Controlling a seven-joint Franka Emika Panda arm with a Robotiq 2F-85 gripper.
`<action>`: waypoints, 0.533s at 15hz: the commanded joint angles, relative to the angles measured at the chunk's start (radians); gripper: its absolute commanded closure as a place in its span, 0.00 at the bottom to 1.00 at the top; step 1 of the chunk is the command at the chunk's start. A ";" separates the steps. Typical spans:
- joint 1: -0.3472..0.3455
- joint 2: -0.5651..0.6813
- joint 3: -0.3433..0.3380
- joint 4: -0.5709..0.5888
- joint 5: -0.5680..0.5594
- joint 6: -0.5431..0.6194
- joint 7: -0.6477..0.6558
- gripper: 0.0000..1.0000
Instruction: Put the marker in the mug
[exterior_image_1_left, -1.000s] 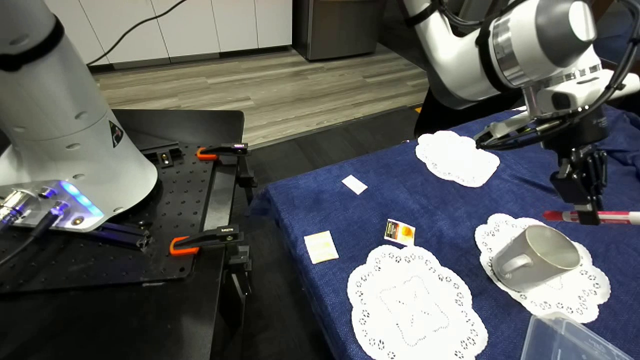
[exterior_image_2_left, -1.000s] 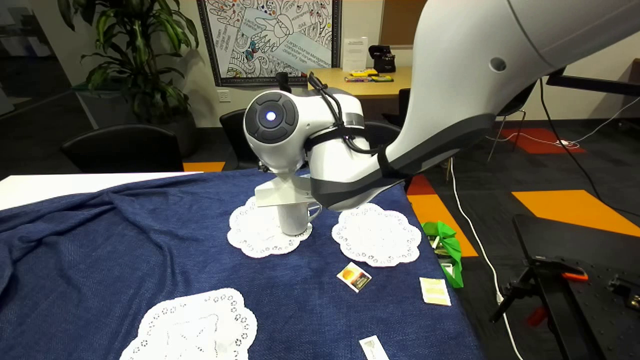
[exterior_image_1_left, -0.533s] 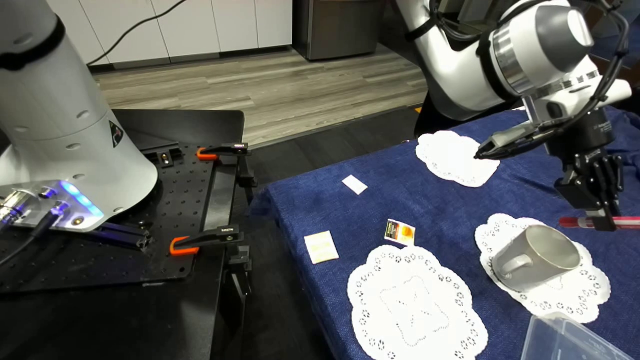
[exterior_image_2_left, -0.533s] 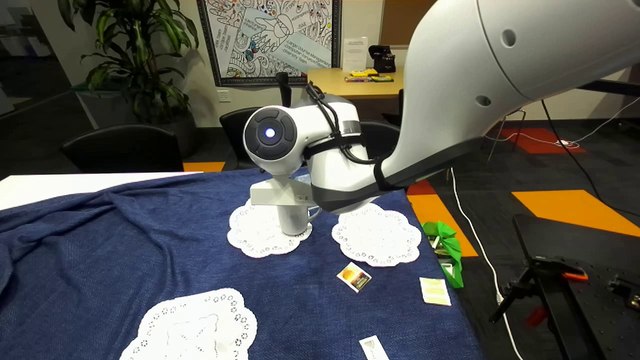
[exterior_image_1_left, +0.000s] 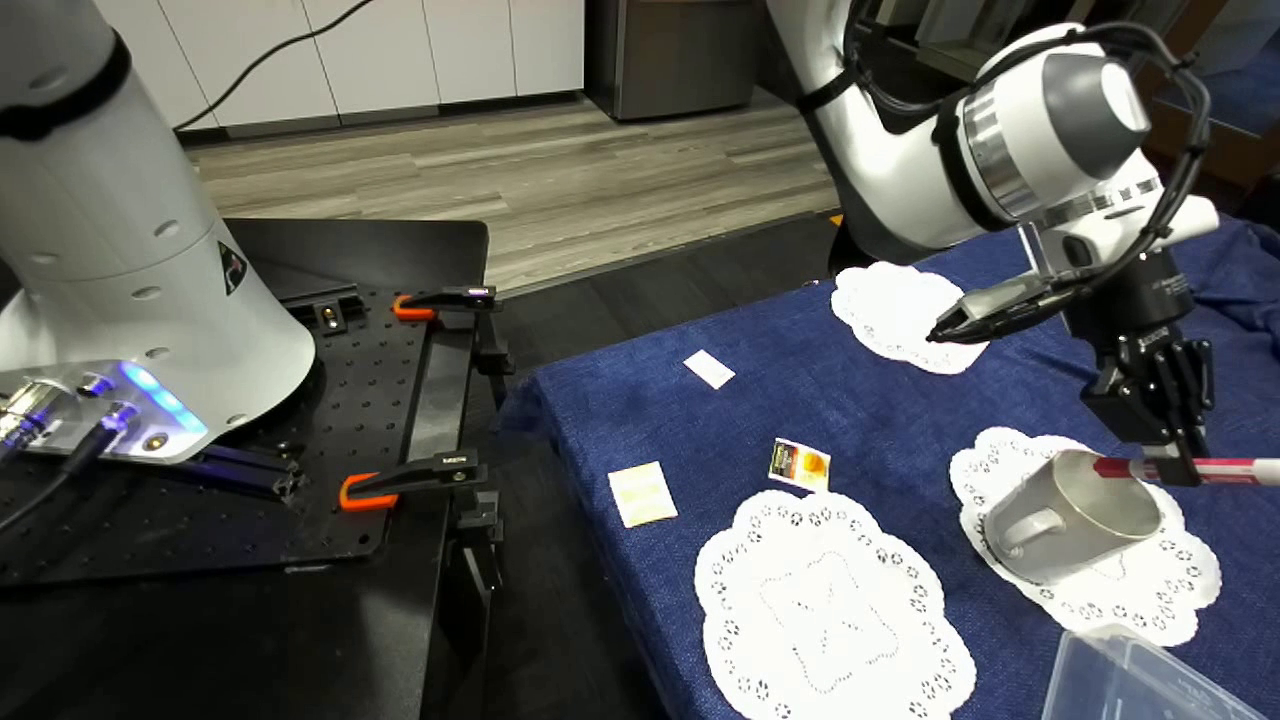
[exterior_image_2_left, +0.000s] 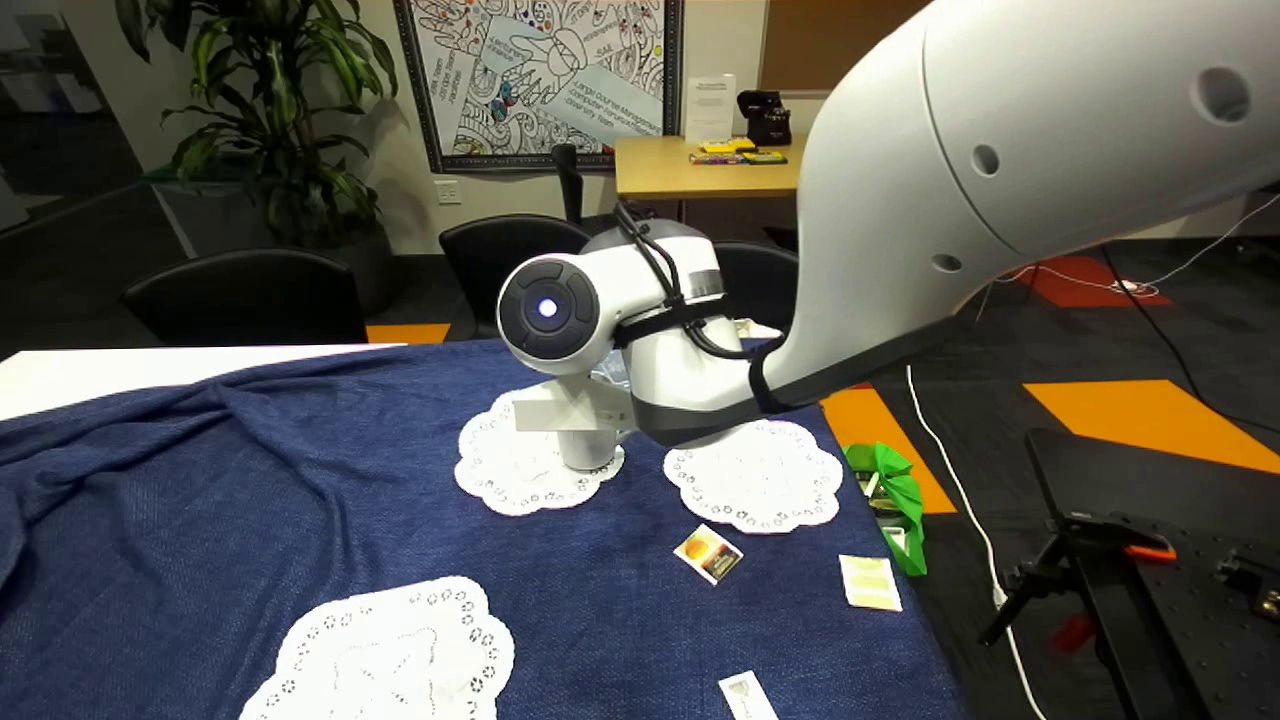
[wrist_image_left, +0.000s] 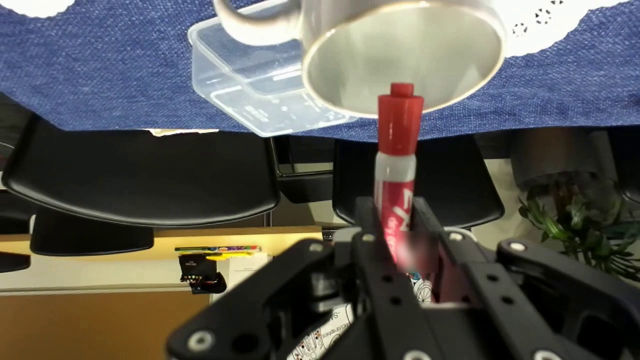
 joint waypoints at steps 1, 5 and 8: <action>0.002 0.041 -0.022 0.028 -0.009 -0.001 0.037 0.95; 0.002 0.062 -0.023 0.035 -0.007 0.005 0.035 0.95; 0.003 0.070 -0.022 0.039 -0.008 0.006 0.030 0.54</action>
